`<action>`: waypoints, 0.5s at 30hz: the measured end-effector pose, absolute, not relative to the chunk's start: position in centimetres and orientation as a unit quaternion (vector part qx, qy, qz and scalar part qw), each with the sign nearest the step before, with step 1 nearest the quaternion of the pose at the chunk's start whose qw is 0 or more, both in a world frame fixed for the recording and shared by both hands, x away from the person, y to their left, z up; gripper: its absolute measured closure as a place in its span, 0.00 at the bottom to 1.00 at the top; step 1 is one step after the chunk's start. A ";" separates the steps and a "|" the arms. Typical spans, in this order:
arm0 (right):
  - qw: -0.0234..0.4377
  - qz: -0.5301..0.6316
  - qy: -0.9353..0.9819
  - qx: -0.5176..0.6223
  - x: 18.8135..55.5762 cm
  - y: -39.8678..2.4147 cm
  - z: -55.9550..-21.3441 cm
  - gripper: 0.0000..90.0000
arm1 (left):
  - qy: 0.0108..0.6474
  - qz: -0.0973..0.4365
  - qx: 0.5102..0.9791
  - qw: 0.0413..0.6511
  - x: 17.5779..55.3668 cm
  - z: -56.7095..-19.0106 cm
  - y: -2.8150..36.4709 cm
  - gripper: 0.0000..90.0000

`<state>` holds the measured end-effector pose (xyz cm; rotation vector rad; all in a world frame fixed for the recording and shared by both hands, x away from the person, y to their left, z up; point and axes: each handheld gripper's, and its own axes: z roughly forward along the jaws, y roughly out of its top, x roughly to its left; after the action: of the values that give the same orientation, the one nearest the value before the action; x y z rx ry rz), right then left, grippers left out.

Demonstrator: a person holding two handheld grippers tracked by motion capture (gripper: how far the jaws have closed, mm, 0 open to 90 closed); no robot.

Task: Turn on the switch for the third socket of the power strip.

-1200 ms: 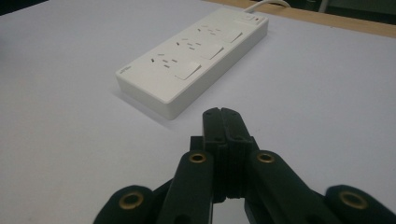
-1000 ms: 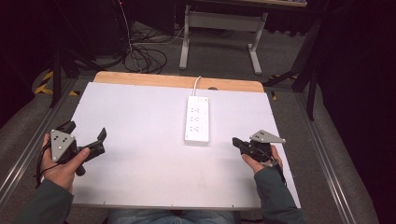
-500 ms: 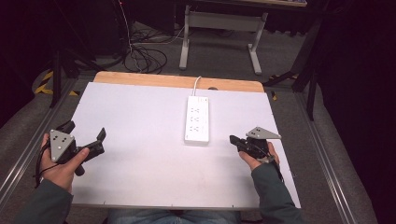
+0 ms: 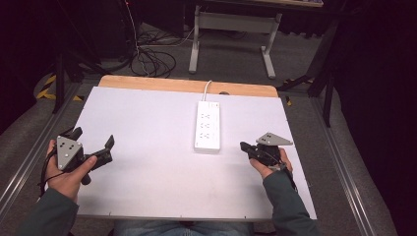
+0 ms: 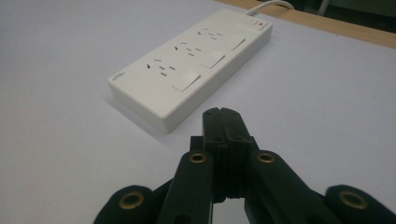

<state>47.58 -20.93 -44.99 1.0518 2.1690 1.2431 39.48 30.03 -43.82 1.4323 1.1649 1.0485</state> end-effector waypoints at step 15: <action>0.223 0.440 0.784 0.376 48.2 -20.2 -44.4 1.00 | 0.480 0.427 0.592 0.486 39.4 -44.0 30.1 0.03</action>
<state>48.17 -20.18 -44.36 1.0391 2.1652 1.2150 39.41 30.13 -43.96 1.4413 1.1670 1.0385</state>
